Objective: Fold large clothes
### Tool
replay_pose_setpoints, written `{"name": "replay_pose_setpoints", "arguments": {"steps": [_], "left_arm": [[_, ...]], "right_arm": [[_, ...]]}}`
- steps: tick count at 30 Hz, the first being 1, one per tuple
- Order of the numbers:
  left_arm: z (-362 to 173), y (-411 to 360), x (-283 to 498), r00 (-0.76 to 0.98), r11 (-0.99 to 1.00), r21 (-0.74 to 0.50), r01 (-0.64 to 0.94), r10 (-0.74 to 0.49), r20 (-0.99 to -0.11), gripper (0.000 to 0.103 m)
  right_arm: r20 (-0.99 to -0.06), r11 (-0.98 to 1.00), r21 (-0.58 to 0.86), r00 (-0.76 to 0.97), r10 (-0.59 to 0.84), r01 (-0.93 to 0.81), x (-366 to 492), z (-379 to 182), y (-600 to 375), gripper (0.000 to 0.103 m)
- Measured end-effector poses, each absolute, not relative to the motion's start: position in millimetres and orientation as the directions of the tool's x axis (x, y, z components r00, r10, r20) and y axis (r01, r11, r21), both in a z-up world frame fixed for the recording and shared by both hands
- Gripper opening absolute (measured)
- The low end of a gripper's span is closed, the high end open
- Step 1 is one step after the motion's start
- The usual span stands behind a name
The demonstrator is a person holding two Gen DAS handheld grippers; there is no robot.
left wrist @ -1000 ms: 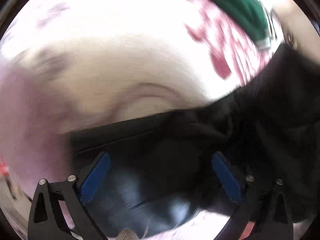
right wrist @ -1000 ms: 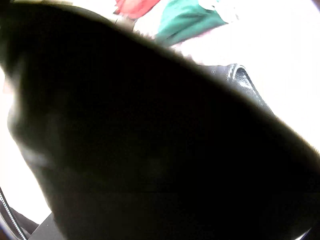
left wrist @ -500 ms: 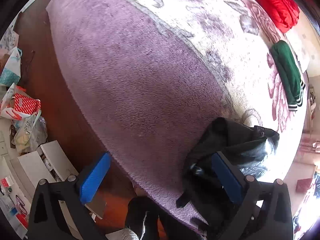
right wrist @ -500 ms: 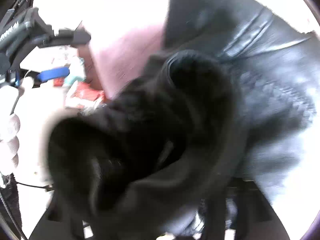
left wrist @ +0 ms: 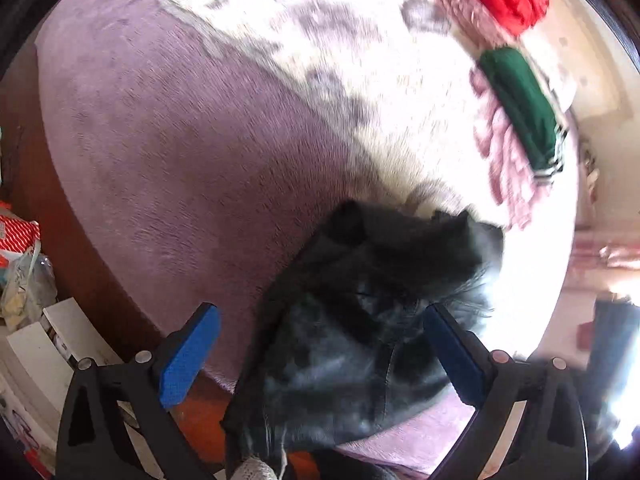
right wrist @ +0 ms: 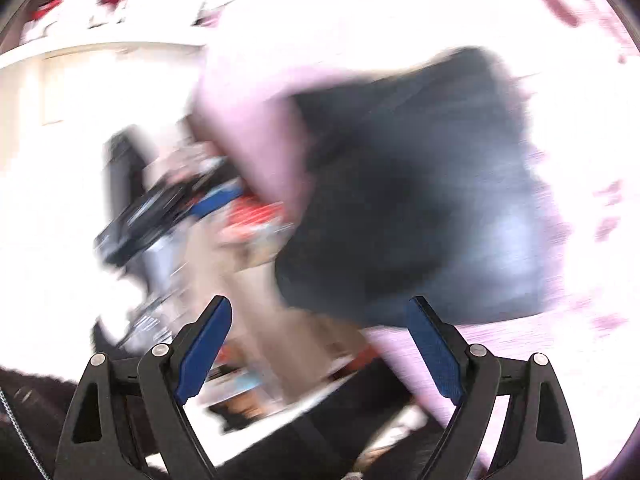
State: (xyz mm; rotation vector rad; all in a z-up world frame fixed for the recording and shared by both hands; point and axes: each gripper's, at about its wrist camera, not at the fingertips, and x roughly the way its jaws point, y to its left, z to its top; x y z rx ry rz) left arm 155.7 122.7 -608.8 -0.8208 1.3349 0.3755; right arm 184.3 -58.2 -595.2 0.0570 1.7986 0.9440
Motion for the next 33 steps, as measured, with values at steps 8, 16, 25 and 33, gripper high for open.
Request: {"name": "replay_pose_setpoints", "arguments": {"steps": [8, 16, 25, 33], "left_arm": [[-706.5, 83.5, 141.1, 0.131, 0.646, -0.252, -0.72, -0.23, -0.964, 0.103], [-709.8, 96.1, 135.8, 0.14, 0.616, -0.264, -0.742, -0.242, -0.96, 0.103], [-675.4, 120.1, 156.1, 0.102, 0.662, -0.192, -0.724, -0.173, -0.98, 0.103], [-593.6, 133.8, 191.7, 0.233, 0.695, -0.199, -0.691, -0.047, -0.971, 0.103]], "right_arm": [[-0.592, 0.553, 0.761, -0.711, 0.378, -0.339, 251.7, -735.3, -31.4, 0.091], [-0.401, 0.379, 0.891, -0.823, 0.402, -0.249, 251.7, -775.6, 26.8, 0.096], [-0.455, 0.479, 0.864, -0.642, 0.617, -0.152, 255.9, -731.1, 8.8, 0.06], [-0.384, 0.385, 0.878, -0.062, 0.921, 0.284, 278.9, -722.3, -139.1, 0.056]]}}
